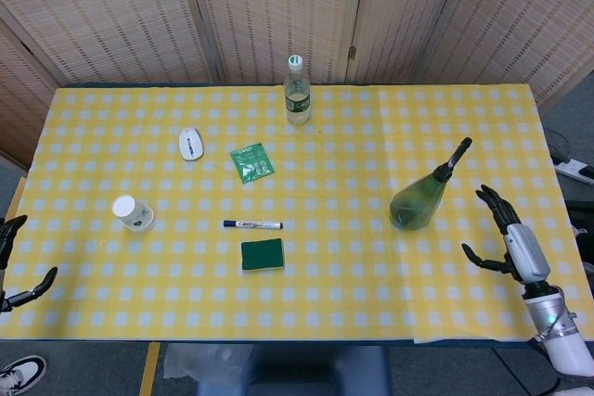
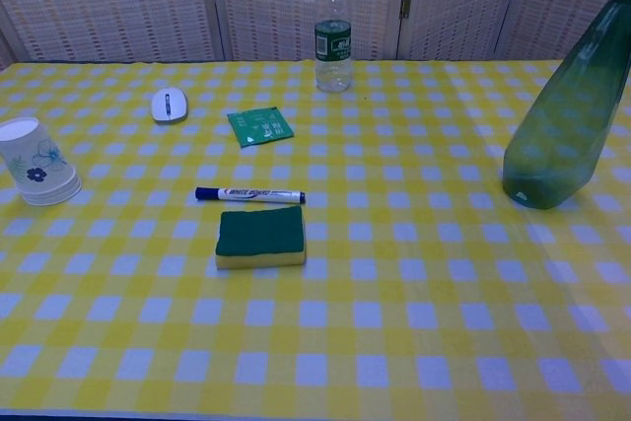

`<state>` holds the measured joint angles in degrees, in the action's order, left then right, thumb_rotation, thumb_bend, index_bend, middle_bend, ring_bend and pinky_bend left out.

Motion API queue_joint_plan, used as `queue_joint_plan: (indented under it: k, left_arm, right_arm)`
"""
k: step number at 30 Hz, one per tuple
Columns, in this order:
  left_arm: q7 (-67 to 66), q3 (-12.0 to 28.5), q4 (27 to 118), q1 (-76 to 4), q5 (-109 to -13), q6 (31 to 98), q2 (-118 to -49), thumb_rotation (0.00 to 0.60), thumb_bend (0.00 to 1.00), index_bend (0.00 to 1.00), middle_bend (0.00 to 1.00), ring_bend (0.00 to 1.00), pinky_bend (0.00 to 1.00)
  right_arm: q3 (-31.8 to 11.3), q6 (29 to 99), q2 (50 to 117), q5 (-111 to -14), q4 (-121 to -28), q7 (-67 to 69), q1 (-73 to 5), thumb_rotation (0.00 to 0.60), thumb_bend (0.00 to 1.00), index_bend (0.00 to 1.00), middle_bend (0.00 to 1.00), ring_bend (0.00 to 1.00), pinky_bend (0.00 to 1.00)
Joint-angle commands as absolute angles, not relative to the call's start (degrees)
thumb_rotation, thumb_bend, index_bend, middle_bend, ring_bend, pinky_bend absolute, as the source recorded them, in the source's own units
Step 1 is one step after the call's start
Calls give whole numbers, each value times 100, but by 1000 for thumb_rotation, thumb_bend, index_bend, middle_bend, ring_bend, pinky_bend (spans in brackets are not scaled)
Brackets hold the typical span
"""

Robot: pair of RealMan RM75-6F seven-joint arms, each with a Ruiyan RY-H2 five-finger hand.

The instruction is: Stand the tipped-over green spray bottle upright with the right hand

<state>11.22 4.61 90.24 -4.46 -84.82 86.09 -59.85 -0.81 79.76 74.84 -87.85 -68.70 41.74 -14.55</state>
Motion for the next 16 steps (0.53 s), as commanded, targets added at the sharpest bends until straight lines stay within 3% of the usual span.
queue_joint_plan:
  k: [1, 4, 6, 16]
  left_arm:
    - [999, 456, 8983, -486, -8499, 8589, -6017, 240, 307, 0, 148, 50, 0]
    - [896, 451, 8952, -499, -8545, 8621, -6065, 242, 307, 0, 148, 50, 0]
    - [916, 430, 8943, -526, -8548, 8552, -6076, 241, 307, 0, 148, 50, 0]
    - [503, 316, 9031, -570, -8631, 8454, -6161, 239, 325, 0, 141, 50, 0]
  right_arm:
    - [101, 8255, 6757, -8557, -8051, 1456, -968, 561, 365, 0, 47, 83, 0]
    - [41, 8517, 6662, -8030, -8766, -965, -694, 594, 365, 0, 42, 79, 0]
    - [-98, 8898, 6721, -7818, -9264, -1835, -541, 600, 365, 0, 22, 76, 0]
    - [-42, 8663, 6509, -8031, -9633, -1546, -499, 600, 364, 0, 12, 74, 0]
